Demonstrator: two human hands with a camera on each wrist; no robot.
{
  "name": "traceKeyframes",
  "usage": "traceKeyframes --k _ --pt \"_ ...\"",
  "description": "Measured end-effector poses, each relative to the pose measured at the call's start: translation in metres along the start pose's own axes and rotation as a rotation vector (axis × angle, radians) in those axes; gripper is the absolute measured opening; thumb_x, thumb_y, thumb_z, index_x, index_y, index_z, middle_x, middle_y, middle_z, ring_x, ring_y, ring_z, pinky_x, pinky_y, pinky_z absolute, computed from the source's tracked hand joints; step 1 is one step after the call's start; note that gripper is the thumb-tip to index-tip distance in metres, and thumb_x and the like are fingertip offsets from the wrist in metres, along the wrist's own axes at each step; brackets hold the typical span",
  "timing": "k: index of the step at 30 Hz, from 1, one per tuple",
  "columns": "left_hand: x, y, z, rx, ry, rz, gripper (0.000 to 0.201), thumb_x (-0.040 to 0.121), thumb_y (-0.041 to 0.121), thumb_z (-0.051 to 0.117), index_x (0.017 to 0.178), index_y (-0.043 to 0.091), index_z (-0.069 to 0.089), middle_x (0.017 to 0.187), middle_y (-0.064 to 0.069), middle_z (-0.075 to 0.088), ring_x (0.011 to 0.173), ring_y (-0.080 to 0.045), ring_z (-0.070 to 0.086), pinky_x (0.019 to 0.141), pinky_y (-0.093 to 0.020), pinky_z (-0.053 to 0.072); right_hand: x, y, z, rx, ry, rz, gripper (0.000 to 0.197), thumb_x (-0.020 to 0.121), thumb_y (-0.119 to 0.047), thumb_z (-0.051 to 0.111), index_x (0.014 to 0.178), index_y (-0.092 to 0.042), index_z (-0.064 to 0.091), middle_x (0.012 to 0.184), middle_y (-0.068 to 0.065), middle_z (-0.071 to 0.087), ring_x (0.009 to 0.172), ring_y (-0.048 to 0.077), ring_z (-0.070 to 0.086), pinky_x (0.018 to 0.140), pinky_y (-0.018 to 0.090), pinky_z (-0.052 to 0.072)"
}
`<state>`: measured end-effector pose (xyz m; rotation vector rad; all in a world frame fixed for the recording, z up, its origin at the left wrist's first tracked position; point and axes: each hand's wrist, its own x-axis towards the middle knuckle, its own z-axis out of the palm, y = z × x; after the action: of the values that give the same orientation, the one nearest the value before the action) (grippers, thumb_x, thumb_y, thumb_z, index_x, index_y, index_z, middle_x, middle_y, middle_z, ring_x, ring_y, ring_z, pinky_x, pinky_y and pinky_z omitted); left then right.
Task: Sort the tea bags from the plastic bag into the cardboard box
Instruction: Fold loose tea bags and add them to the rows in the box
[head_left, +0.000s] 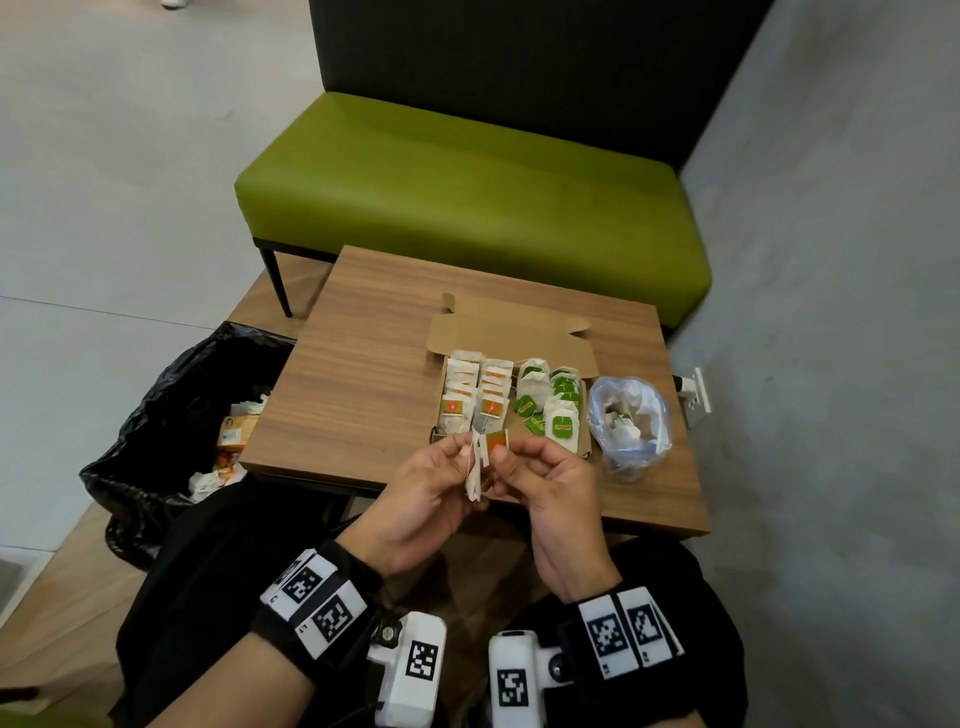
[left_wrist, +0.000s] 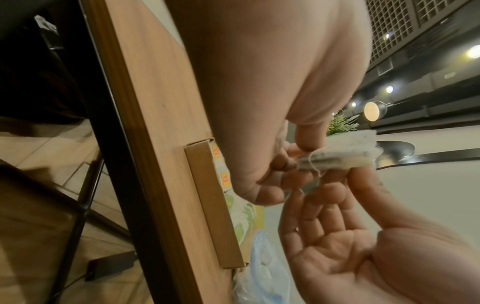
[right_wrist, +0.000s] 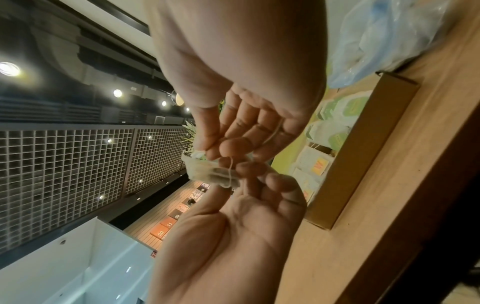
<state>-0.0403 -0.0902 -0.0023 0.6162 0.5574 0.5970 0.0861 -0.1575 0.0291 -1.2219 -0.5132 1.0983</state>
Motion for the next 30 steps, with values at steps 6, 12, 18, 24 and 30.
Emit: traceKeyframes --k 6,12,18,24,30 --pt "0.005 -0.002 -0.009 -0.014 -0.011 0.016 0.038 0.102 -0.001 0.042 0.139 -0.008 0.042 0.134 -0.034 0.051 0.121 -0.036 0.051 0.097 -0.039 0.05 -0.006 0.007 0.005 -0.01 0.022 0.0 0.013 0.08 -0.007 0.073 0.091 0.0 0.074 0.091 0.014 0.077 0.085 0.019 0.073 0.071 0.025 0.058" --pt "0.005 0.001 -0.008 0.068 0.023 0.011 0.047 0.087 0.004 0.065 0.129 -0.011 0.051 0.119 -0.028 0.062 0.109 -0.035 0.058 0.097 -0.041 0.046 -0.005 0.013 0.008 -0.116 0.062 -0.012 0.011 0.08 -0.006 0.076 0.089 0.0 0.071 0.087 0.013 0.076 0.081 0.021 0.072 0.071 0.03 0.06" --pt "0.005 0.003 -0.006 0.256 0.168 0.075 0.032 0.09 0.008 0.066 0.122 0.004 0.065 0.121 -0.018 0.068 0.113 -0.032 0.064 0.098 -0.045 0.05 0.002 0.016 0.007 -0.097 0.059 0.007 0.026 0.085 -0.002 0.072 0.11 -0.005 0.067 0.099 0.011 0.076 0.092 0.021 0.074 0.075 0.027 0.059" --pt "0.004 0.011 -0.002 0.666 0.217 0.244 0.017 0.095 0.023 0.061 0.108 0.019 0.071 0.09 0.006 0.075 0.08 -0.006 0.066 0.07 -0.019 0.05 0.017 0.023 0.0 -0.219 0.175 -0.071 0.012 0.085 -0.006 0.074 0.097 -0.004 0.073 0.085 0.003 0.077 0.075 0.006 0.071 0.065 0.018 0.055" --pt "0.022 0.022 -0.009 0.814 0.232 0.284 0.016 0.09 0.01 0.068 0.105 0.014 0.071 0.093 -0.003 0.075 0.086 -0.009 0.07 0.074 -0.021 0.054 0.035 0.018 -0.008 -0.311 0.074 -0.005 0.012 0.085 -0.012 0.076 0.097 -0.012 0.075 0.093 0.002 0.077 0.086 0.013 0.073 0.073 0.024 0.058"
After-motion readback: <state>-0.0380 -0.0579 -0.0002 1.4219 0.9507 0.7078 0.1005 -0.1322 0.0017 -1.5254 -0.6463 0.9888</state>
